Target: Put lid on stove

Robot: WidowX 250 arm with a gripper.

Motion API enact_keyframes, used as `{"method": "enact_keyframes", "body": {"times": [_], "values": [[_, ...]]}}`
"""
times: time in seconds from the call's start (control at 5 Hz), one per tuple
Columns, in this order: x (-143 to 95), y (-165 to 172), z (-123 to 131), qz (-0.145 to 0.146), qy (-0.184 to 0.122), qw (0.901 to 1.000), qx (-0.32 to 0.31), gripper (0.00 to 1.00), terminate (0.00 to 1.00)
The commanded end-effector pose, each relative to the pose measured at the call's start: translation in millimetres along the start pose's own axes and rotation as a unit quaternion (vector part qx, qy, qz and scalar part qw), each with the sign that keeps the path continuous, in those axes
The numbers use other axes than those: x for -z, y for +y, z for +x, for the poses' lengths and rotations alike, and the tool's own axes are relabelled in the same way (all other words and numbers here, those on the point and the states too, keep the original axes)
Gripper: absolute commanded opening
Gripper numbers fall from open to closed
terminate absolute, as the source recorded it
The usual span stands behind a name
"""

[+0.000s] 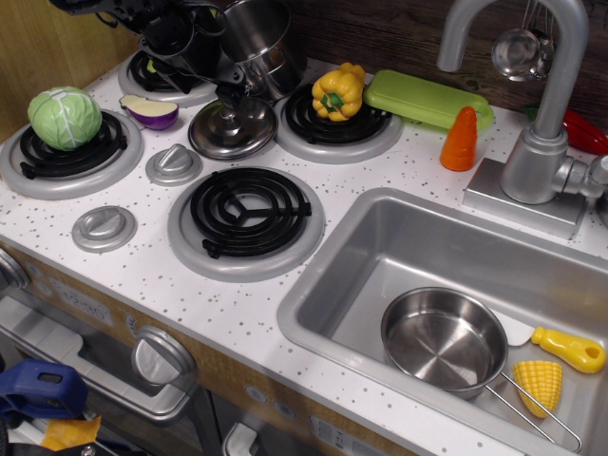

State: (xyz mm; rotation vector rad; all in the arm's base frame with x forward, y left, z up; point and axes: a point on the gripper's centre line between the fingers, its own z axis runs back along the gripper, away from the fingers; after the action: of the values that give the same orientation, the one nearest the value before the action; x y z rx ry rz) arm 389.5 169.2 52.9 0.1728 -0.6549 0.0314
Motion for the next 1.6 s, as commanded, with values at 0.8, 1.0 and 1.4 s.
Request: {"method": "enact_keyframes", "body": {"times": [0.8,1.0,1.4], "values": [[22.6,-4.3,-0.2,-0.034,-0.015,0.9993,0.0,1.0,0.0],[23.0,-4.1,2.0,-0.033,-0.011,0.9994,-0.002,0.0,0.0],[11.5,-8.1,8.1,-0.032,0.001,0.9994,-0.01,0.0,0.0]]}}
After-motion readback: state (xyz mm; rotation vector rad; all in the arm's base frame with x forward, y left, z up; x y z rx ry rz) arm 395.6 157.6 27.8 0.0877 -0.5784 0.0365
